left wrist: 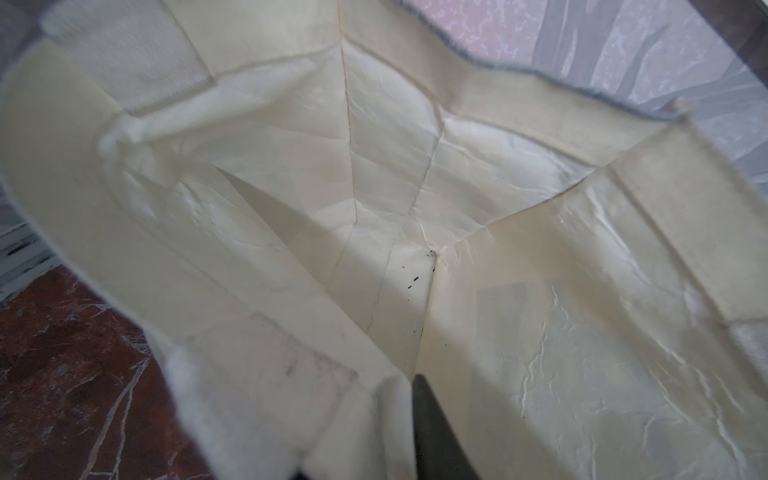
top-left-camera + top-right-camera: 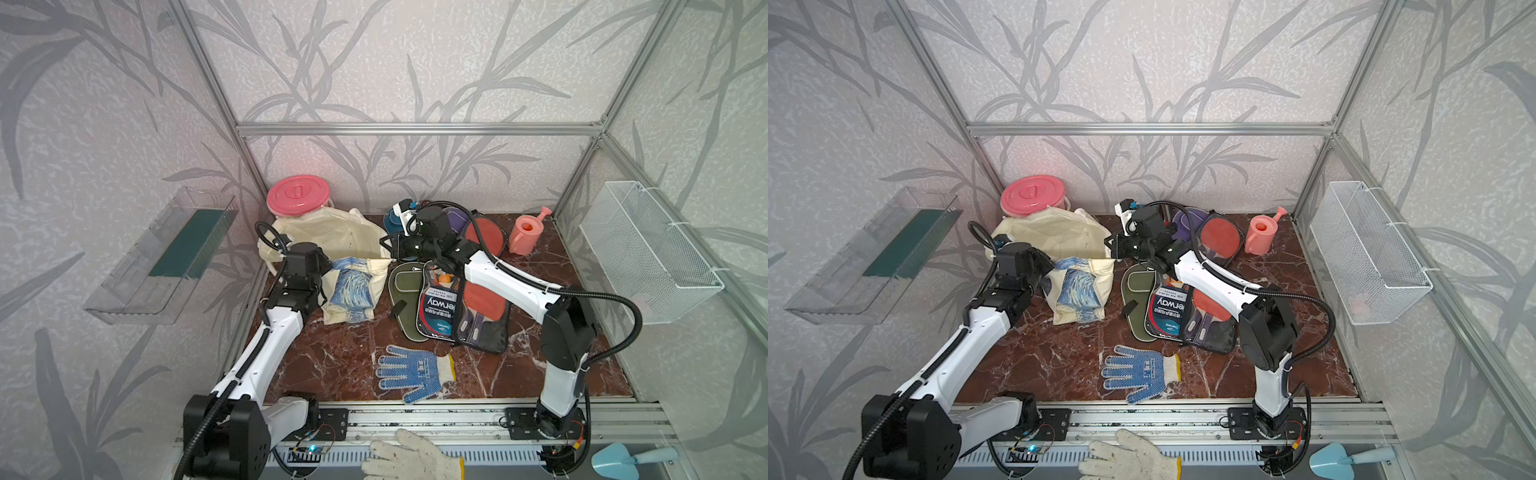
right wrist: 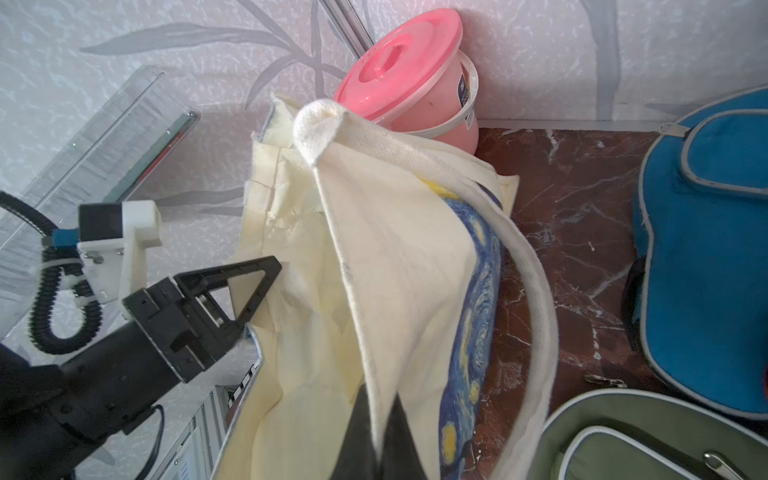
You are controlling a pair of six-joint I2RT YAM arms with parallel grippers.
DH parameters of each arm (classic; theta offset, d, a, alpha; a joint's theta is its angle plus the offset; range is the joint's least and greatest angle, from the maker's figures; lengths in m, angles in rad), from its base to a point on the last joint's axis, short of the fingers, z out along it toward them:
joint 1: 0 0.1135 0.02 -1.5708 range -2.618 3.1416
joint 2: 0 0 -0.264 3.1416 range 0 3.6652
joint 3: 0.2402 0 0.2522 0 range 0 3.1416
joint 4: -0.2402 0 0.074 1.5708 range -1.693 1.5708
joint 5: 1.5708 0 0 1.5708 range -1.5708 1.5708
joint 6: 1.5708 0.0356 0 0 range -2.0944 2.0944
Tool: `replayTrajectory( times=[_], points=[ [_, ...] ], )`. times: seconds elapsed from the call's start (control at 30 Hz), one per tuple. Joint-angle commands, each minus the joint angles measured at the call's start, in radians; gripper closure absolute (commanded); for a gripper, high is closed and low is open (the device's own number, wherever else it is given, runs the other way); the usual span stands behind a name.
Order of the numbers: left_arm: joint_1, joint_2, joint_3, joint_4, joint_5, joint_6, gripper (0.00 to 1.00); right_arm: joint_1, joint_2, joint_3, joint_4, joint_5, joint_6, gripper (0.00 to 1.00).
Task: Remove the ping pong set from the canvas bag
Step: Place the canvas bag at the center of the board.
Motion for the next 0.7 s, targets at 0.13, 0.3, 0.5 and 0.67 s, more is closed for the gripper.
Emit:
replayTrajectory(
  times=[0.13,0.3,0.5,0.67],
  points=[
    [0.008,-0.126,0.066,-0.130,-0.013,0.010,0.01,-0.003,0.028,0.050,0.051,0.006,-0.013,1.00],
    [0.006,-0.319,0.039,-0.340,-0.051,0.000,0.01,-0.007,0.035,0.052,0.053,0.010,-0.009,1.00],
    [0.006,-0.539,-0.091,-0.531,-0.191,0.015,0.01,-0.012,-0.053,-0.047,0.099,0.073,-0.004,1.00],
    [0.006,-0.606,-0.183,-0.586,-0.239,-0.032,0.01,-0.012,-0.148,-0.141,0.130,0.145,-0.022,1.00]
  ],
)
